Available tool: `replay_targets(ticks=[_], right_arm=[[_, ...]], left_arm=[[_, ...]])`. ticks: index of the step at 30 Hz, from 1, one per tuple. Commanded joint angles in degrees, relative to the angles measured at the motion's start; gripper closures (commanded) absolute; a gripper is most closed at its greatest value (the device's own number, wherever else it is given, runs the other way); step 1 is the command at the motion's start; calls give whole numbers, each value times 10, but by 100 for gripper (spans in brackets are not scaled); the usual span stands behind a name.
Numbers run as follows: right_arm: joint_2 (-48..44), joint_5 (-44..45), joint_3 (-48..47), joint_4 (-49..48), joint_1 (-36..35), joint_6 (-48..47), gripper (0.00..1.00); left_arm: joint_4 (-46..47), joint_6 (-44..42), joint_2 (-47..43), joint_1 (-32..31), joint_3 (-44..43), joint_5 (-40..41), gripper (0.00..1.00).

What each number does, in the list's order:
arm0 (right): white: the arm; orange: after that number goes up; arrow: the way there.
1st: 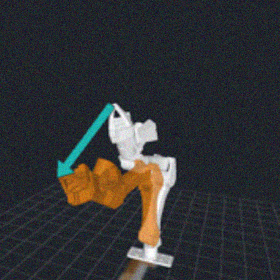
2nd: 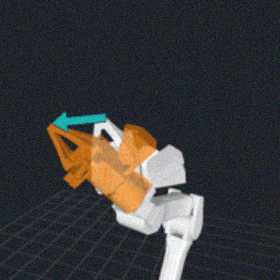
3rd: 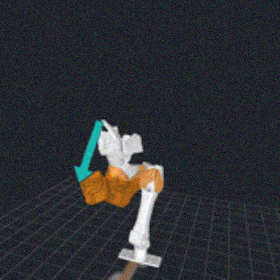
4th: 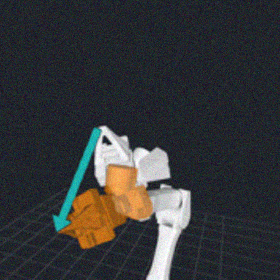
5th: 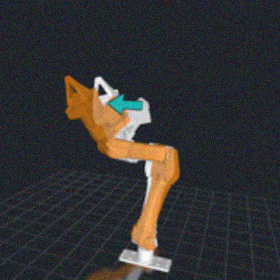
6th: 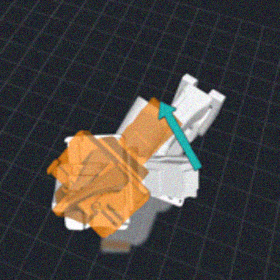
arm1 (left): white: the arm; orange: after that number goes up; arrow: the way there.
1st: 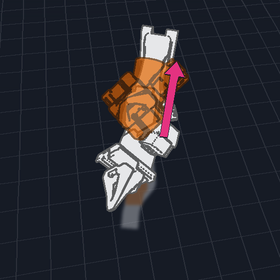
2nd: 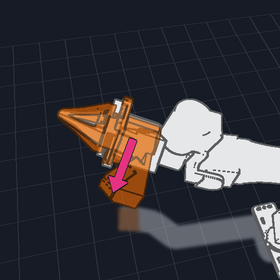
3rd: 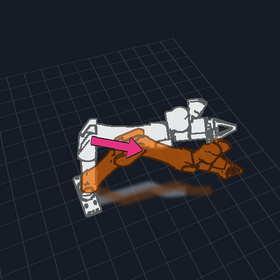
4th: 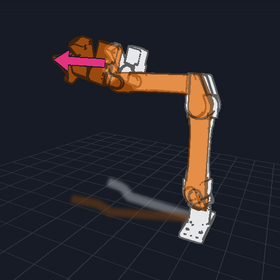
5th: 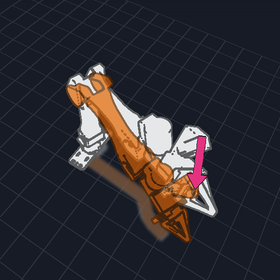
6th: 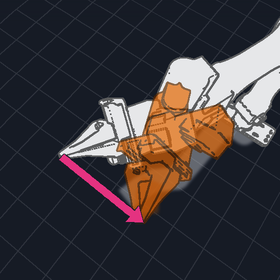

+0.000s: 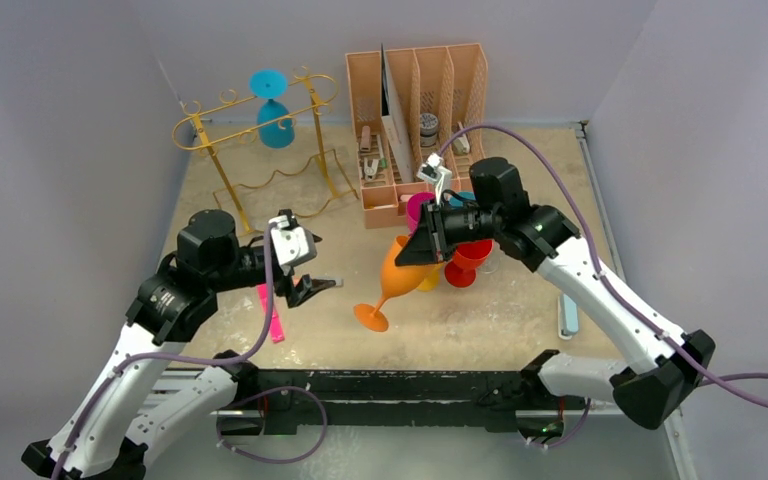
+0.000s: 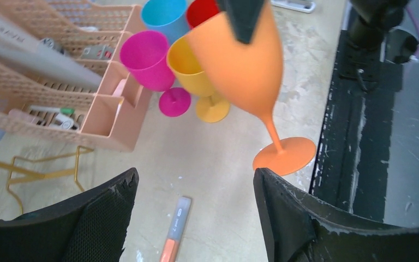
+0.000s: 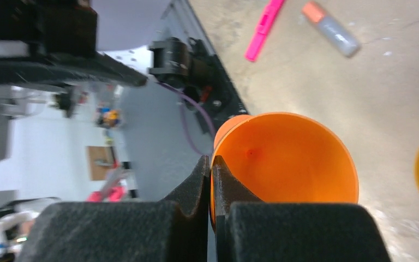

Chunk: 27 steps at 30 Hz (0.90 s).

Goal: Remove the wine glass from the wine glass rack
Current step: Place the wine glass at the center of the board.

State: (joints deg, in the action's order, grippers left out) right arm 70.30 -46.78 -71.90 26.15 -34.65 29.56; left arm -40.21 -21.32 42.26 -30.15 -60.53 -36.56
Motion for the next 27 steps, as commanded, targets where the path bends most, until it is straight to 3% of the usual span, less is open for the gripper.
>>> replay_targets(ticks=[1,6,13,19,27], right_arm=[[-40,160,-11,72,-50,-131,100],[-28,305,-6,90,-121,-208,100],[60,443,-33,22,-164,-262,100],[126,471,-60,-25,-164,-288,100],[177,469,-95,-47,-165,-291,100]], left_arm=[[40,37,-5,1,2,81,24],[62,65,-14,0,3,121,20],[68,109,-4,0,-6,134,17],[37,162,-8,0,-27,182,12],[21,156,-21,0,-27,192,11]])
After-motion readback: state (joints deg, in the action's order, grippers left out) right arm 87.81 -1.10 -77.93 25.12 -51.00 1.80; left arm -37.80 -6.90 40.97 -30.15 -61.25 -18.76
